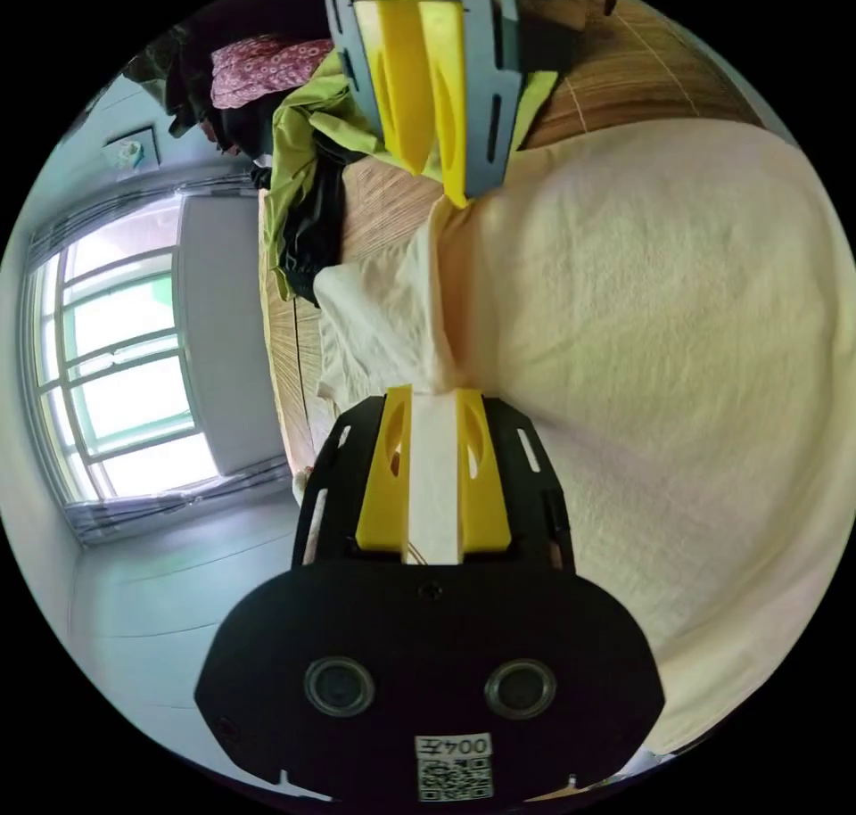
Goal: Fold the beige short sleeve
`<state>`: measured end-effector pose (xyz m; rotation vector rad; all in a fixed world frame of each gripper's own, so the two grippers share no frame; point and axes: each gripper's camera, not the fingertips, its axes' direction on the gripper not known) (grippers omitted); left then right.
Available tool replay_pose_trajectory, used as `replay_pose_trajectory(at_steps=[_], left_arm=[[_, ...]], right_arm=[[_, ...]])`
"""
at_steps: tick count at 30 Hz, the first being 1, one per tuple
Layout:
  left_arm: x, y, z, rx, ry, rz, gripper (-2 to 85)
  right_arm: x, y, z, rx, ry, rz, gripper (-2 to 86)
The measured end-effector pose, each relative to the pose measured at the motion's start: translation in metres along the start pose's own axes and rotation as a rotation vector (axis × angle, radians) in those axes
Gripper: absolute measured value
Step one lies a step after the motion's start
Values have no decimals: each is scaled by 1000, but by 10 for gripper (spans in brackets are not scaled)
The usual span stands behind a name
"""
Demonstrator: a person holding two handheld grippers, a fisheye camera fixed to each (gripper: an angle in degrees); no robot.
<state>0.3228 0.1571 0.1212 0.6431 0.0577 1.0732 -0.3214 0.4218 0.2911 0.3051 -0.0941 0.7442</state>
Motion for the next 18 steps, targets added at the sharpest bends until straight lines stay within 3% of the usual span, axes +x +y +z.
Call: replay_pose_trajectory(at_steps=[4, 9, 12, 15, 16, 18], left_arm=[[-11, 34, -15, 33, 37, -123, 75], [-4, 94, 11, -69, 165, -274, 67], [2, 127, 28, -70, 269, -393, 54], [1, 143, 35, -19, 362, -491, 33], [5, 147, 37, -2, 364, -514, 26], [13, 150, 36, 10, 328, -524, 20]], right_arm=[[35, 8, -13, -2, -130, 169, 72], [74, -18, -31, 217, -273, 470, 50], [69, -69, -18, 241, -257, 448, 51], [55, -119, 24, 99, -216, 334, 65], [53, -129, 51, -24, -156, 298, 69], [72, -125, 48, 16, -176, 374, 67]])
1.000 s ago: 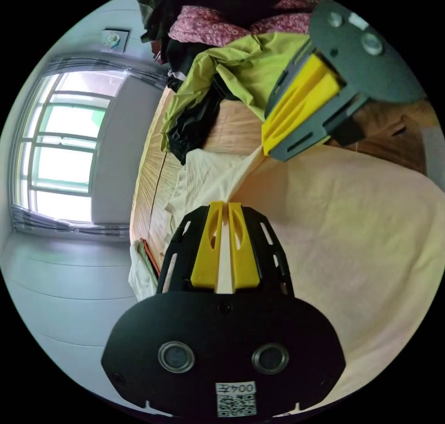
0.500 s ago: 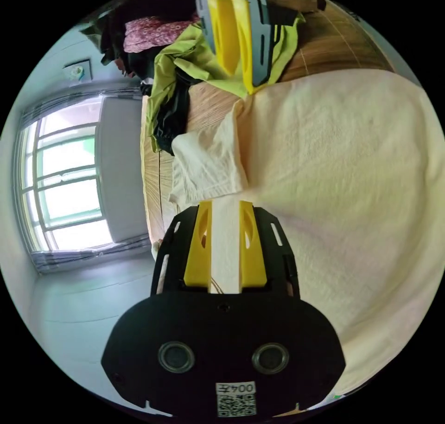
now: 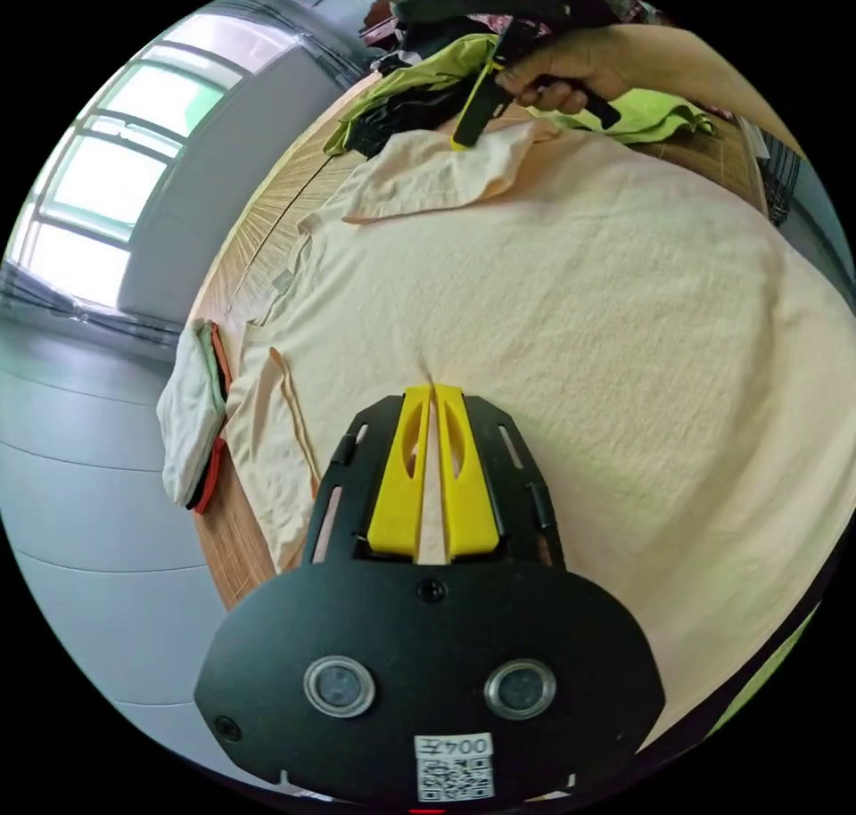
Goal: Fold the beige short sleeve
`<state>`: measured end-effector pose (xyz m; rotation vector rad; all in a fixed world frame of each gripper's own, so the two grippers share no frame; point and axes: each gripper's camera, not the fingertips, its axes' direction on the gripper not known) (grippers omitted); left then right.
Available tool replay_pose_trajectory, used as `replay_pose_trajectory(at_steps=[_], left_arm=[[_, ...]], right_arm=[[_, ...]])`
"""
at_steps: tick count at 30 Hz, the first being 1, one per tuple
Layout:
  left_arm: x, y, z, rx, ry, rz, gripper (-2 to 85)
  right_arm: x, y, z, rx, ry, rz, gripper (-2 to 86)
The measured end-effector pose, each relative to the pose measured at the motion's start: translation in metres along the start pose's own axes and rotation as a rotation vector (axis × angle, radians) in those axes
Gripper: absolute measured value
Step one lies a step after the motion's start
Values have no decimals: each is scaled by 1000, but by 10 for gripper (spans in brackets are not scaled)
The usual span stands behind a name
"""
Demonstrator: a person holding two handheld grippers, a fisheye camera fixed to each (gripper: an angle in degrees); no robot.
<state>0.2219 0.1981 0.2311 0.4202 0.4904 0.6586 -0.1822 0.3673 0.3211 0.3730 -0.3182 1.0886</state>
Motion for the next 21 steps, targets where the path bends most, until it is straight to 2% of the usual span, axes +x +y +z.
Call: replay_pose_trajectory(at_steps=[1, 2, 4, 9, 12, 14, 19, 21], left_arm=[[7, 3, 0, 7, -37, 12, 17], [10, 4, 1, 10, -57, 20, 16], [20, 9, 2, 19, -114, 32, 11], [8, 23, 5, 46, -51, -74, 7], [-7, 32, 7, 64, 28, -137, 8], [-14, 37, 9, 69, 64, -157, 9], [-15, 47, 11, 83, 54, -159, 11], [-13, 49, 11, 83, 31, -144, 12]], right_arm=[[14, 0, -15, 14, -41, 70, 67], [19, 10, -37, 99, -123, 54, 71], [22, 31, -59, 129, -196, 39, 73], [-6, 87, -70, 46, -289, -82, 94], [-31, 91, -62, 28, -126, -82, 58], [-52, 90, -74, 98, 40, -136, 15], [-109, 107, -65, 64, 337, -390, 21], [-102, 100, -73, 13, 330, -347, 35]])
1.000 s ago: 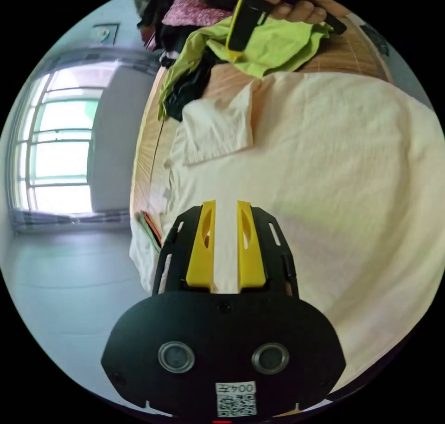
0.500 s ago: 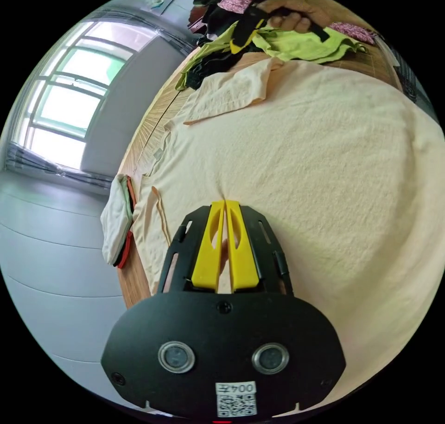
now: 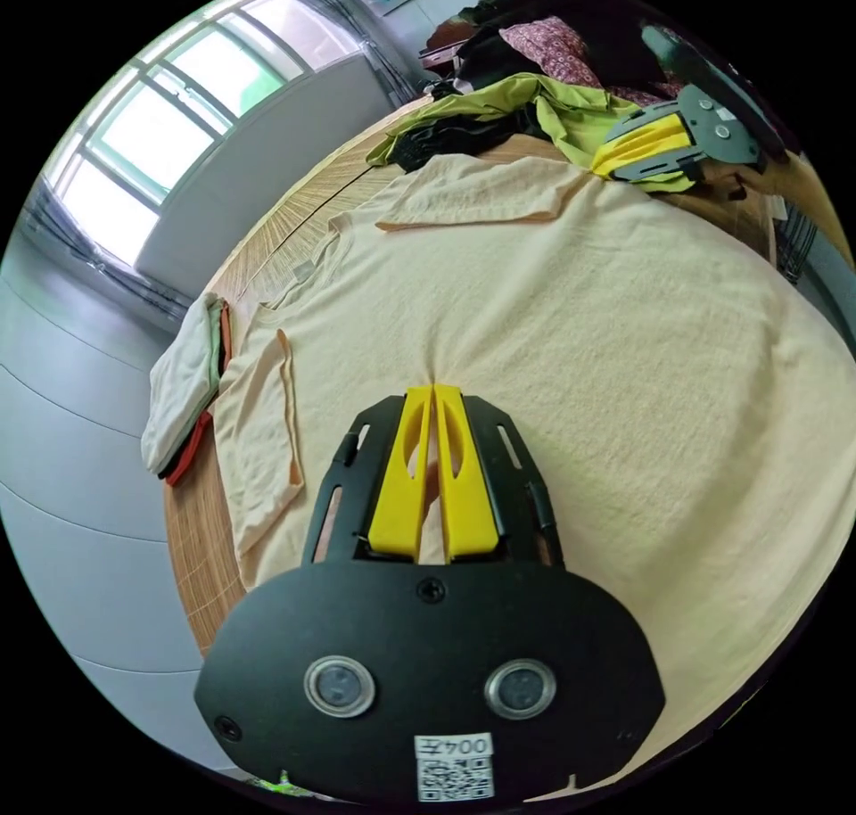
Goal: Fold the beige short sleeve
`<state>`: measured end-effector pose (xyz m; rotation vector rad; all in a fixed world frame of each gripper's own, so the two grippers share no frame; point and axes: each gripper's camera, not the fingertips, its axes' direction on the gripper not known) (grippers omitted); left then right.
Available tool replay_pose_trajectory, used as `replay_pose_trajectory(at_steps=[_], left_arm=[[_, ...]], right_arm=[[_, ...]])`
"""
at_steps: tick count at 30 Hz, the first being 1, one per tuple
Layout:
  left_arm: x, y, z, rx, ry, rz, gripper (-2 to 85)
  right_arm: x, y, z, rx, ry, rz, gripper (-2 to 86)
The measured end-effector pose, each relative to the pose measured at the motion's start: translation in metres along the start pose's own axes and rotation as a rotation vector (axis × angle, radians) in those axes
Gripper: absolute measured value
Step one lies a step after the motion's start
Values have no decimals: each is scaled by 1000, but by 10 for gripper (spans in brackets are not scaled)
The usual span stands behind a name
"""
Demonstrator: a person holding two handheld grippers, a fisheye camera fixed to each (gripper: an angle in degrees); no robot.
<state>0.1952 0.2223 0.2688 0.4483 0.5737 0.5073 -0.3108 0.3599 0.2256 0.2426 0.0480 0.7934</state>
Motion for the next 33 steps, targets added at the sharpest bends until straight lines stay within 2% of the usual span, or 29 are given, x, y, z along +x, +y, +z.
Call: replay_pose_trajectory(at_steps=[4, 7, 11, 14, 16, 17, 18, 20, 22, 23, 25, 26, 31, 33], left_arm=[[-8, 5, -9, 12, -5, -1, 16], [-29, 14, -32, 92, -58, -76, 18], [-78, 30, -29, 55, -187, -139, 17], [-147, 55, 8, -78, -191, -276, 14], [-197, 84, 53, -266, -150, -382, 10], [-205, 93, 64, -307, -124, -394, 9], [-221, 110, 62, -220, -81, -437, 9], [-249, 132, 51, -173, 24, -560, 8], [-279, 167, 21, 24, 160, -681, 8], [-285, 175, 19, 43, 190, -701, 8], [-298, 196, 43, -60, 229, -707, 9], [-300, 199, 52, -106, 217, -690, 9], [-341, 241, 3, 10, 241, -697, 16], [-344, 267, -19, -20, 249, -668, 22]], right_arm=[[52, -9, -35, 101, -135, 299, 40], [61, -23, -45, 203, -279, 378, 20], [54, -43, -5, 25, -363, 327, -5], [70, -48, -9, 22, -397, 336, -7], [77, -51, -12, 20, -396, 338, -8], [83, -52, -15, 19, -405, 348, -8], [87, -52, -17, 19, -415, 359, -7], [105, -46, -39, 78, -459, 416, -6], [111, -40, -57, 125, -497, 429, -3], [109, -39, -56, 92, -508, 415, 0], [101, -40, -42, -27, -476, 366, 8], [110, -38, -51, 24, -468, 385, 14], [154, -11, -118, 115, -523, 388, 63], [169, 19, -140, 93, -572, 389, 74]])
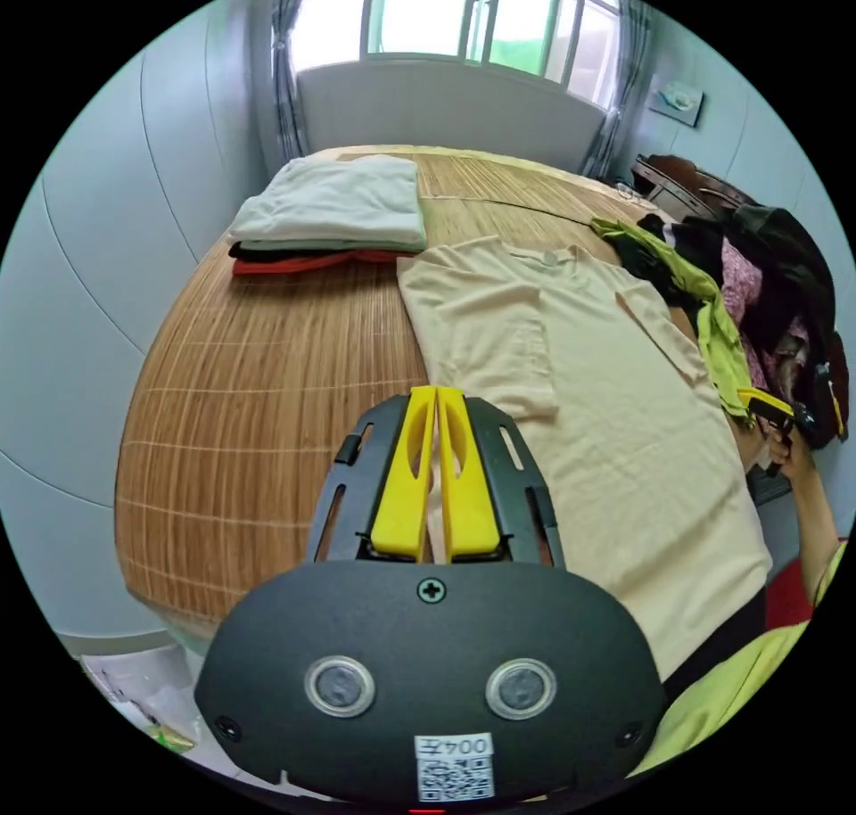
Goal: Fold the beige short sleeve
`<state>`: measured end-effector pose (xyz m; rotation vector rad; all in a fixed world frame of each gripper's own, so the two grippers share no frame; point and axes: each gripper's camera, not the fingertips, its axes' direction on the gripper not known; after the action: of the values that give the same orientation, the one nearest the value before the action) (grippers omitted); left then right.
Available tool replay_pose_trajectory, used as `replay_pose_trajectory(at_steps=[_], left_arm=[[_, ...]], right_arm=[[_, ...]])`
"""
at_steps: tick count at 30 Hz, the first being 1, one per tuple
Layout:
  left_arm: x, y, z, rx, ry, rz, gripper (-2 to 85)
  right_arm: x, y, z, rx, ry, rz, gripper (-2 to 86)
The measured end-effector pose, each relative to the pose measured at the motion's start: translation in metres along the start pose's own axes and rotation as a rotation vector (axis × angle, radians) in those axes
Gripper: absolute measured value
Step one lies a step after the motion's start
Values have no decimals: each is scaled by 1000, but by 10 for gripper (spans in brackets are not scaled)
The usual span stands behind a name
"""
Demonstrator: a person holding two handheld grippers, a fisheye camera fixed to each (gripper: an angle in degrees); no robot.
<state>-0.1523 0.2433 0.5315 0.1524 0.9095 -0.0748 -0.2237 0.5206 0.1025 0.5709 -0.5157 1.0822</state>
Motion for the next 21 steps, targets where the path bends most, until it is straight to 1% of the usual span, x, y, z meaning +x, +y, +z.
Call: replay_pose_trajectory(at_steps=[2, 3, 4, 5, 6, 7, 8, 10, 12, 15, 17, 21], left_arm=[[-19, 35, -19, -35, 36, -5, 34], [-38, 64, -29, -69, 105, -49, 52], [-57, 96, -36, -99, 197, -115, 74], [-67, 114, -39, -106, 248, -156, 87], [-87, 151, -45, -105, 365, -244, 107], [-104, 187, -48, -92, 481, -345, 121], [-113, 205, -50, -77, 537, -401, 123], [-140, 271, -53, 7, 722, -593, 131], [-154, 307, -51, 46, 813, -692, 135], [-173, 340, -44, 69, 884, -790, 148], [-183, 348, -39, 52, 894, -809, 159], [-200, 354, -31, 12, 946, -799, 175]], right_arm=[[27, 46, -39, -25, -132, 94, 84], [36, 60, -48, -27, -176, 133, 85], [52, 90, -63, -22, -274, 215, 87], [68, 121, -74, -14, -378, 305, 88], [75, 136, -78, -9, -424, 350, 89], [86, 166, -86, 8, -492, 436, 93], [94, 194, -92, 35, -529, 509, 97], [103, 230, -98, 80, -571, 602, 104], [110, 256, -102, 129, -627, 680, 114], [120, 280, -103, 206, -721, 779, 129], [126, 286, -100, 238, -803, 835, 135], [125, 279, -104, 225, -812, 838, 135]])
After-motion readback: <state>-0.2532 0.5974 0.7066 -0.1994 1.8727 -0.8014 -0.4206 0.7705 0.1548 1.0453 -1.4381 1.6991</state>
